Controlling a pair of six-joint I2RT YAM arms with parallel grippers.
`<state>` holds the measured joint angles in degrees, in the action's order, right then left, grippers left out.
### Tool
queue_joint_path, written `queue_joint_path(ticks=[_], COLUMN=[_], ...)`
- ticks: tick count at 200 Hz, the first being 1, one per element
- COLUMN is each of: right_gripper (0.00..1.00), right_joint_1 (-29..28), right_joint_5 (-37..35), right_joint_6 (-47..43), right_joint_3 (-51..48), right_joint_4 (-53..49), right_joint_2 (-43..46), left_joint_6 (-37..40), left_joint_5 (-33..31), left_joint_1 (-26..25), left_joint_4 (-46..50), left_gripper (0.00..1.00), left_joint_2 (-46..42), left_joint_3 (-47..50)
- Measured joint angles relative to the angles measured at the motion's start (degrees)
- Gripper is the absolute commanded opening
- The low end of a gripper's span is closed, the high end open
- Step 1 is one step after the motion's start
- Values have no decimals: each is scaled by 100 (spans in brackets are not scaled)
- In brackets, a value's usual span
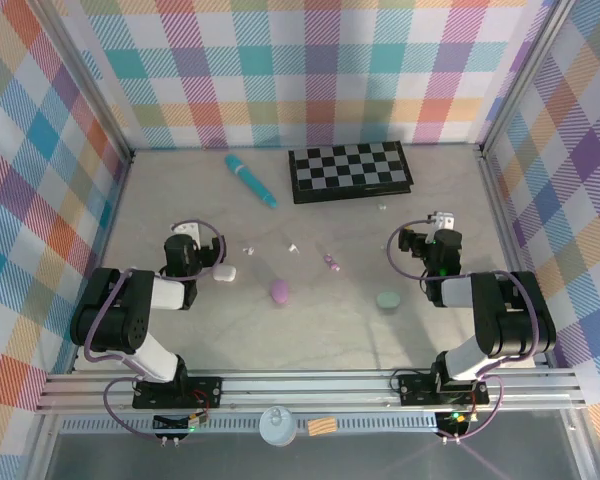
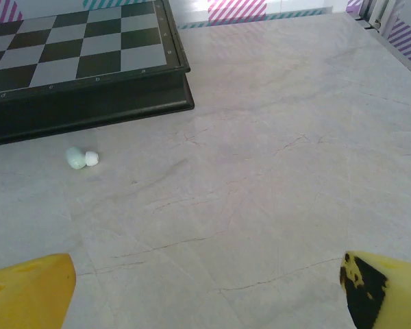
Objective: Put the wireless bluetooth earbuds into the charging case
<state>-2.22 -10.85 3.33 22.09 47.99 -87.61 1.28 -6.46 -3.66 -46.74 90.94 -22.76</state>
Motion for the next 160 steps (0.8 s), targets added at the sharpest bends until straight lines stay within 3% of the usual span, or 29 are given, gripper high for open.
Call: queue_joint_path(ticks=[160], right_gripper=[99], right_joint_1=[0], right_joint_5=[17], right_joint_6=[-2], right_joint_3=[9], right_joint_4=[-48], right_joint_2=[2], left_joint_6=[0], left_joint_5=[-2], left_joint_1=[0], left_joint_4=[4], left_gripper=[100], left_joint_2=[-2], left_joint_3=[0])
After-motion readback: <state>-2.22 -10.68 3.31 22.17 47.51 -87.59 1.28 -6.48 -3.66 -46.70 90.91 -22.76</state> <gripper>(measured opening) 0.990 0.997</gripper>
